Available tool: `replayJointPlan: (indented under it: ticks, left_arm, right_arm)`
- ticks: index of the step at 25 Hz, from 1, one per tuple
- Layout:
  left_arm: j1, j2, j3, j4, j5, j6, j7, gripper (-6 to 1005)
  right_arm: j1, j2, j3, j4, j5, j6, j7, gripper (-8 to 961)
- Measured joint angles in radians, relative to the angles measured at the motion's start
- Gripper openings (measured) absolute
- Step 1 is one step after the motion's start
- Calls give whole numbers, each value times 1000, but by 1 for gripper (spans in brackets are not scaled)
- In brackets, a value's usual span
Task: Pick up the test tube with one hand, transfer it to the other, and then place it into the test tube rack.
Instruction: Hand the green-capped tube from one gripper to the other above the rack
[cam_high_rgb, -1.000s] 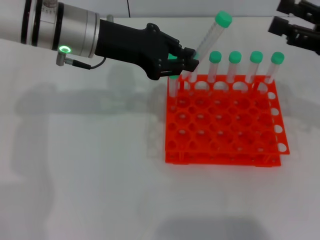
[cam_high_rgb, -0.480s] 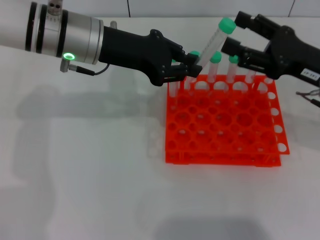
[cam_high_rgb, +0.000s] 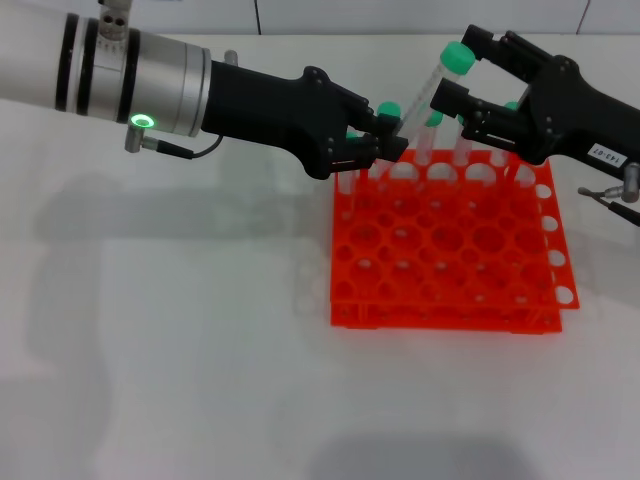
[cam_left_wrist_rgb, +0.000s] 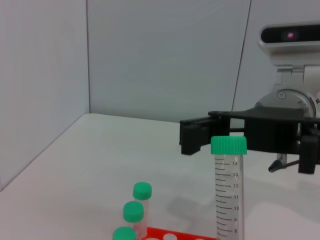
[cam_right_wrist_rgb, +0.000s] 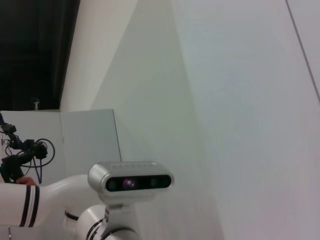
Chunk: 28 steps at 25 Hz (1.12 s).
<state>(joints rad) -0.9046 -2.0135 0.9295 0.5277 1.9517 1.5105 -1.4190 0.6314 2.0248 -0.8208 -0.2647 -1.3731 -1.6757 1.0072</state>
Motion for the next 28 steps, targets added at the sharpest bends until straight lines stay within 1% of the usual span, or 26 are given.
replayJointPlan:
  ticks: [8,17,28]
  left_arm:
    - [0,-6,0,0,0,-2,-7,184]
    - [2,-11,2,0,2,-3,-8,184]
    - [10,-13,2,0,3,4,-4,184]
  right_arm:
    - [4,-1,-23,4,3,3,0,869]
    - [-1,-6,-23,1,3,0,3,750]
    - [2,-3,-18,3,3,4,5,721]
